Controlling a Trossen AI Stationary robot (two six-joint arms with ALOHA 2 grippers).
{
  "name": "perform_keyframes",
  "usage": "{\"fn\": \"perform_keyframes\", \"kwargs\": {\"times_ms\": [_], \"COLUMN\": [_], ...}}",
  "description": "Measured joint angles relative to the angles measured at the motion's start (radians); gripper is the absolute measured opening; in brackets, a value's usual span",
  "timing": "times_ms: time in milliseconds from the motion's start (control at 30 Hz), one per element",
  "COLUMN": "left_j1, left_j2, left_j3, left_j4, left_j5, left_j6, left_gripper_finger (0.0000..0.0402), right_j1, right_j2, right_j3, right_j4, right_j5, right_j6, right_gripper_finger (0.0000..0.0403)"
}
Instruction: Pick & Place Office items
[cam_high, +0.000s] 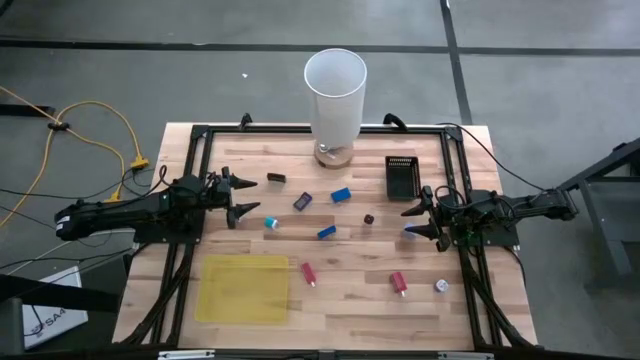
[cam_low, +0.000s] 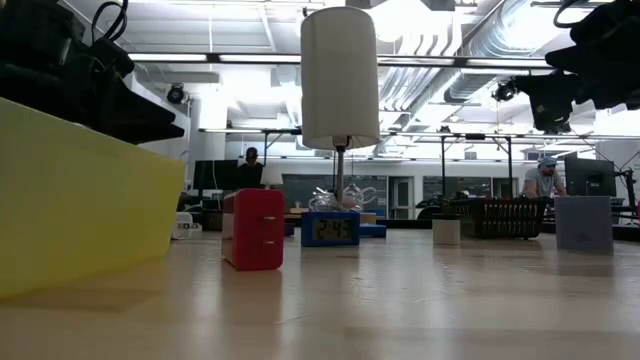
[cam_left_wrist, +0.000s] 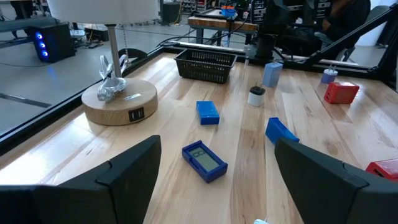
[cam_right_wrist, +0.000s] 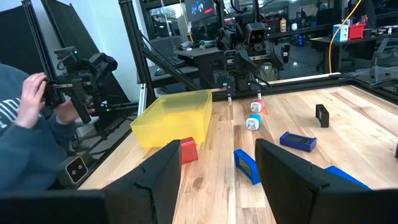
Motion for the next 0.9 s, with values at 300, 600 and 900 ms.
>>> {"fn": "perform_keyframes", "kwargs": {"times_ms": [300,600,900], "left_j1": [0.0,0.0,0.0], "left_j2": [0.0,0.0,0.0], "left_j3": [0.0,0.0,0.0], "left_j4": [0.029,0.04,0.04], "left_j5": [-0.001,0.0,0.0], "left_j6": [0.0,-0.002,-0.004], "left_gripper_finger": [0.0308,0.0308,0.0308], "right_j1": [0.0,0.0,0.0], "right_j2": [0.0,0.0,0.0], "right_j3": [0.0,0.0,0.0], "right_j4": [0.0,0.0,0.0], "right_j5": [0.0,0.0,0.0], "right_j6": [0.0,0.0,0.0], "right_gripper_finger": [0.0191,0.0191,0.0191]}}
